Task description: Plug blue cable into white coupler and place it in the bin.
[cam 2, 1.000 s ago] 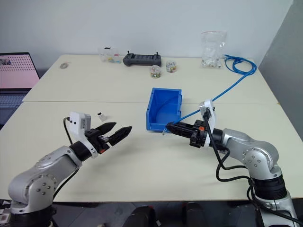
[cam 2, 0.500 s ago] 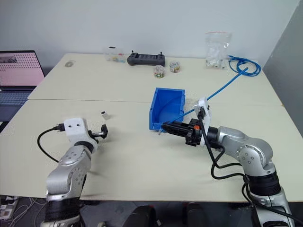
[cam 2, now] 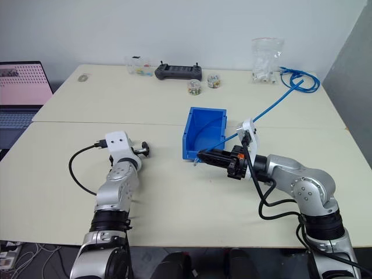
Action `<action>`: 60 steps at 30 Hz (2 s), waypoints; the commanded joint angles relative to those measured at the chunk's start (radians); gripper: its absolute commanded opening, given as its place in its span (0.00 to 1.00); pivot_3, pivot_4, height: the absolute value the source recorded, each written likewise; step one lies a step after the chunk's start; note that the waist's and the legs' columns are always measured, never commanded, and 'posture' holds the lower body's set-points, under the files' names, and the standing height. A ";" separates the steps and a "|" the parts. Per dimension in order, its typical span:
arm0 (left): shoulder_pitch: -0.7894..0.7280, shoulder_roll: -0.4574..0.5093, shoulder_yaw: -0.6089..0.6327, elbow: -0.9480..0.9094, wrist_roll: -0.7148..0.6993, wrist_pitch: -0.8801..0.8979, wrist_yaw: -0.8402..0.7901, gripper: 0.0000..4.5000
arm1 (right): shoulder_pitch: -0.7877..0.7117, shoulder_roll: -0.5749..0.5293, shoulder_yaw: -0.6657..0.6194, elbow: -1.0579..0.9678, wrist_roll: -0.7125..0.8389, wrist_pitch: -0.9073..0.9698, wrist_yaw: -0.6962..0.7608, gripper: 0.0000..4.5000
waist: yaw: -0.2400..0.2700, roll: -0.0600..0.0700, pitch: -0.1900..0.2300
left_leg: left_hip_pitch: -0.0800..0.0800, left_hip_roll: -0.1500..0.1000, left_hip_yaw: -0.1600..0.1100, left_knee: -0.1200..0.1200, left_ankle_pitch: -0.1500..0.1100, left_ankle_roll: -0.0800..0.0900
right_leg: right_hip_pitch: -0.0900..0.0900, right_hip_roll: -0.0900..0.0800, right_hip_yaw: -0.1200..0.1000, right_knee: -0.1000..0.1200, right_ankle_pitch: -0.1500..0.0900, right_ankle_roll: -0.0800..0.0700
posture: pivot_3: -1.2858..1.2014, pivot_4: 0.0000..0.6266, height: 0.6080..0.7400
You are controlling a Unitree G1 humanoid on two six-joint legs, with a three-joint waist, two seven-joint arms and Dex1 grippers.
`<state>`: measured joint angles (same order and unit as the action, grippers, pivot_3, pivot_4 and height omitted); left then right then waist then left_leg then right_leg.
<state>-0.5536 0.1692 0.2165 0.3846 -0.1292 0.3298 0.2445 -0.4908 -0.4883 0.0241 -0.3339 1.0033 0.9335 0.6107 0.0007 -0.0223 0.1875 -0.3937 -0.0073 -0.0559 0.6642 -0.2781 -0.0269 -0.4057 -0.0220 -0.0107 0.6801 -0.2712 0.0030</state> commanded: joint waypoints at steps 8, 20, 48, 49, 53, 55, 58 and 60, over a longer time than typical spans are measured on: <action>-0.084 0.000 0.029 0.131 0.025 -0.087 0.041 1.00 | -0.013 -0.003 -0.017 -0.042 0.005 0.002 0.012 0.02 | -0.001 0.000 0.000 | 0.000 0.000 0.000 0.000 0.000 0.000 | 0.000 0.000 0.000 0.000 0.000 0.000 | 0.52 0.24 1.00; -0.076 0.014 0.038 0.127 0.031 -0.079 0.051 0.54 | -0.011 0.005 -0.011 -0.044 -0.003 -0.003 0.010 0.02 | -0.003 0.000 0.000 | 0.000 0.000 0.000 0.000 0.000 0.000 | 0.000 0.000 0.000 0.000 0.000 0.000 | 0.52 0.24 1.00; 0.306 0.555 -0.434 -0.677 -0.214 0.066 -1.242 0.18 | 0.211 -0.082 -0.017 -0.252 -0.118 -0.053 -0.013 0.02 | -0.008 0.001 0.000 | 0.002 0.001 0.001 -0.001 0.001 -0.002 | 0.001 0.002 0.002 0.000 -0.001 -0.001 | 0.52 0.24 1.00; 0.280 0.563 -0.468 -0.645 -0.186 0.030 -1.285 0.18 | 0.220 -0.085 -0.013 -0.260 -0.129 -0.060 -0.012 0.02 | -0.008 0.001 0.000 | 0.003 0.001 0.002 -0.001 0.001 -0.002 | 0.001 0.002 0.002 0.000 -0.001 -0.001 | 0.52 0.24 1.00; 0.203 0.543 -0.537 -0.506 -0.125 -0.062 -1.371 0.18 | 0.243 -0.102 0.002 -0.281 -0.175 -0.092 0.003 0.02 | -0.007 0.001 0.000 | 0.002 0.001 0.002 -0.001 0.001 -0.001 | 0.001 0.003 0.001 0.000 -0.001 -0.001 | 0.52 0.24 1.00; 0.175 0.531 -0.569 -0.444 -0.081 -0.117 -1.398 0.18 | 0.252 -0.106 0.009 -0.288 -0.196 -0.112 0.011 0.02 | -0.009 0.001 0.000 | 0.002 0.001 0.002 -0.001 0.001 -0.001 | 0.001 0.003 0.001 0.000 -0.001 -0.001 | 0.52 0.24 1.00; 0.142 0.516 -0.610 -0.370 -0.018 -0.192 -1.429 0.18 | 0.253 -0.112 0.045 -0.291 -0.245 -0.148 0.031 0.02 | -0.010 0.001 0.000 | 0.002 0.001 0.002 -0.001 0.001 -0.001 | 0.001 0.003 0.001 0.000 -0.001 -0.001 | 0.52 0.24 1.00; 0.130 0.503 -0.624 -0.340 0.003 -0.210 -1.442 0.18 | 0.239 -0.111 0.092 -0.278 -0.295 -0.182 0.050 0.02 | -0.008 0.001 0.000 | 0.002 0.001 0.001 -0.001 0.001 -0.001 | 0.000 0.003 0.001 0.000 -0.001 -0.001 | 0.52 0.24 1.00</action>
<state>-0.4140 0.6819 -0.3851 0.0237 -0.1544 0.1495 -1.1799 -0.2364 -0.5957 0.0826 -0.5871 0.7483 0.8009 0.6337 -0.0077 -0.0211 0.1870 -0.3919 -0.0062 -0.0549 0.6631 -0.2772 -0.0281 -0.4052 -0.0192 -0.0098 0.6799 -0.2721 0.0023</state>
